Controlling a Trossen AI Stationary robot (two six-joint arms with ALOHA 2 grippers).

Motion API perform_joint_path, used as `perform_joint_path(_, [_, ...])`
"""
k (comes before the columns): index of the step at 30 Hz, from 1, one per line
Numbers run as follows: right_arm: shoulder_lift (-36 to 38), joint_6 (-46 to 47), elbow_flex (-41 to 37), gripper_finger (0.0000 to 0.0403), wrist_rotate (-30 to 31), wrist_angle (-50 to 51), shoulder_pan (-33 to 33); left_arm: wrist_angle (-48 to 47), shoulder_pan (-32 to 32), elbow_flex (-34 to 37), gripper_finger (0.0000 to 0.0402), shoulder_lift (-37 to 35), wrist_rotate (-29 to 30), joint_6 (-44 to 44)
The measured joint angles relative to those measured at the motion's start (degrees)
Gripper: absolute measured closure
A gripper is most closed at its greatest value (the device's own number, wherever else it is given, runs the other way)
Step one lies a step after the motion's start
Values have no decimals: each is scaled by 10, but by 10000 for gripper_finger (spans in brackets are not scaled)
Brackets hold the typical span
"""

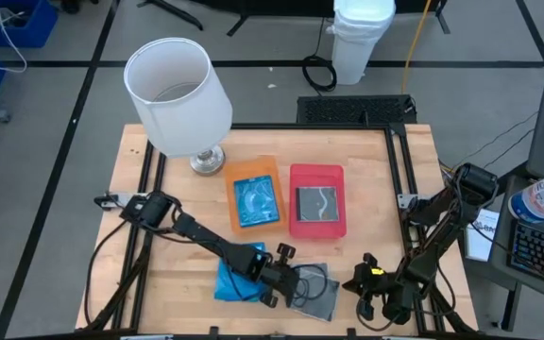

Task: Pick & place jewel cases by type
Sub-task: Put the black CD case into the pink bin

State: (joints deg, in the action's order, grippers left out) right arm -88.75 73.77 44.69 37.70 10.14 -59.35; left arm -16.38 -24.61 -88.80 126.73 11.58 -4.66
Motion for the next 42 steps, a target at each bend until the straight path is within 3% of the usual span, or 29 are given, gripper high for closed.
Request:
perform_joint_path(6, [0, -44, 0, 402, 32, 3, -7, -3, 6, 0, 392, 2, 15, -3])
perform_joint_path(13, [37, -40, 0, 387, 40, 37, -5, -17, -12, 1, 392, -48, 108, -37])
perform_joint_path(18, [63, -40, 0, 366, 42, 61, -5, 0, -50, 0, 392, -63, 2, -21])
perform_joint_path(24, [77, -55, 0, 300, 37, 72, 11, 10, -105, 1, 396, -37, -12, -25])
perform_joint_path(27, [80, -44, 0, 261, -17, 75, 29, 27, -121, 0, 397, -42, -4, -23])
perform_joint_path(31, [79, 39, -1, 231, -106, 104, 67, 20, -118, 1, 396, -36, 5, -9])
perform_joint_path(35, [79, 51, -18, 226, -159, 89, 96, 33, -112, 1, 398, -23, 3, -4])
perform_joint_path(42, [79, 40, -76, 230, -246, -29, 133, 48, -101, 1, 396, 4, -26, -11])
